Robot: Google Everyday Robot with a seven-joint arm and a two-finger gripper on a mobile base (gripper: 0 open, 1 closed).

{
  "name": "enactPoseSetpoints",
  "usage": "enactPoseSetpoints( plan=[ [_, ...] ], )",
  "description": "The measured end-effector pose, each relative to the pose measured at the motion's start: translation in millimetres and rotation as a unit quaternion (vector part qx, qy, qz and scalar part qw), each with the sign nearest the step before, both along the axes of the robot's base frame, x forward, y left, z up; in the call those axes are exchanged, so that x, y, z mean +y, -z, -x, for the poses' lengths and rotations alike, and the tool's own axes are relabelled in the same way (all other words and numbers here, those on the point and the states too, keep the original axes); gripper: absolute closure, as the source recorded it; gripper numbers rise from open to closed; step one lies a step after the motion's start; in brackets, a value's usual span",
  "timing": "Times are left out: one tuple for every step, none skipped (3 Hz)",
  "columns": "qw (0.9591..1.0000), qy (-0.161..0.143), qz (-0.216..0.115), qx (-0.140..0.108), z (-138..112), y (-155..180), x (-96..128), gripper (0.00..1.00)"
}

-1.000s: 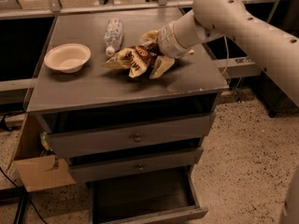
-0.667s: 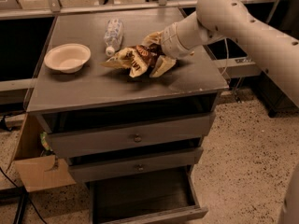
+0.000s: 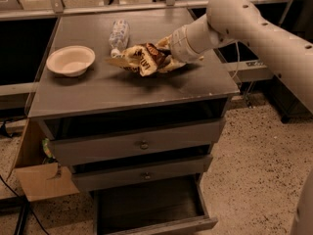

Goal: Place brown chip bag into bottom drawer

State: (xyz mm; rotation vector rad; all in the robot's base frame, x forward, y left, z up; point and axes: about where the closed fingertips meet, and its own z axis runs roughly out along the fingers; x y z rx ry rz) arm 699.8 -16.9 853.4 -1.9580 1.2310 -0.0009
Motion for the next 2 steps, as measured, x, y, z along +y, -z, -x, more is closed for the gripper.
enactPoseSetpoints(
  plan=[
    [1.0000,0.000,0.000,0.000,0.0,0.1,0.1,1.00],
    [1.0000,0.000,0.000,0.000,0.0,0.1,0.1,1.00]
  ],
)
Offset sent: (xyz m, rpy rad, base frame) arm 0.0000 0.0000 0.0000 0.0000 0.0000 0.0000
